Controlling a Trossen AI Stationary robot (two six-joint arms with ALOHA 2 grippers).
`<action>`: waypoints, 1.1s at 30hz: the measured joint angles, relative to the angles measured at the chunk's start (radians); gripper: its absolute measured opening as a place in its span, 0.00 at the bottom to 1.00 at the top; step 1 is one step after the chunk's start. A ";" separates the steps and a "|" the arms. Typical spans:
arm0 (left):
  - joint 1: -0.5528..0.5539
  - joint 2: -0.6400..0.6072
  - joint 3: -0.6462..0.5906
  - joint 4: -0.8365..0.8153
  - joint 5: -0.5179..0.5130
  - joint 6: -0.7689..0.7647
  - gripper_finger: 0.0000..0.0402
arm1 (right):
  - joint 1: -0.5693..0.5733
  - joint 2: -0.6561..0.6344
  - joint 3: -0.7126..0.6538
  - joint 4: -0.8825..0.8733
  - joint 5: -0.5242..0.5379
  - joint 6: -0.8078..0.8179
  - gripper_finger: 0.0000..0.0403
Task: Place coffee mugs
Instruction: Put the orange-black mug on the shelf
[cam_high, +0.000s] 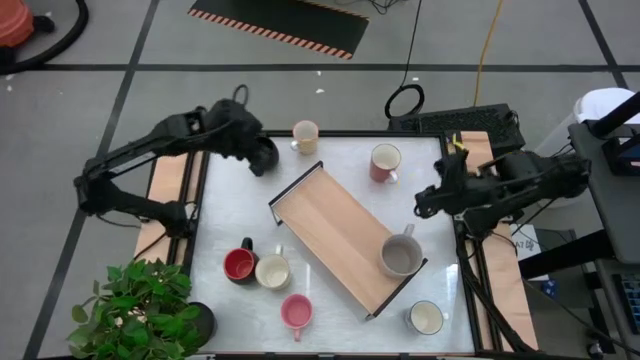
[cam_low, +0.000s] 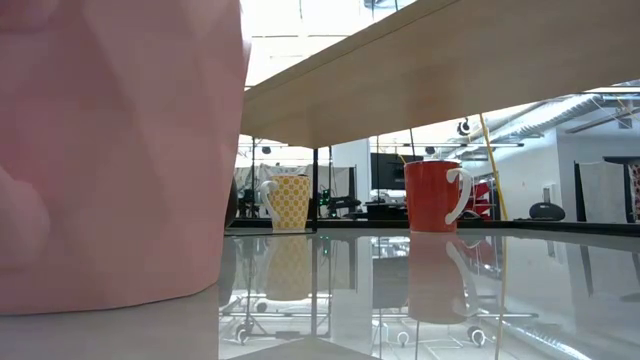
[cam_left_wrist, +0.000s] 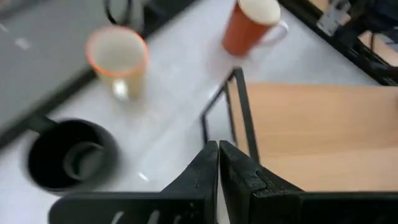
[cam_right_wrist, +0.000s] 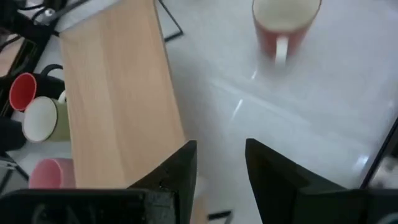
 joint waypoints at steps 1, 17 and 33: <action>0.008 0.016 0.000 0.002 0.032 -0.011 0.05 | -0.010 -0.009 0.000 0.000 0.000 -0.036 0.31; -0.166 0.020 0.000 -0.378 0.233 -0.486 0.05 | -0.147 -0.114 0.000 0.000 0.000 -0.512 0.31; -0.390 0.021 0.000 -0.567 0.199 -0.568 0.43 | -0.291 -0.101 -0.001 0.045 0.029 -0.670 0.31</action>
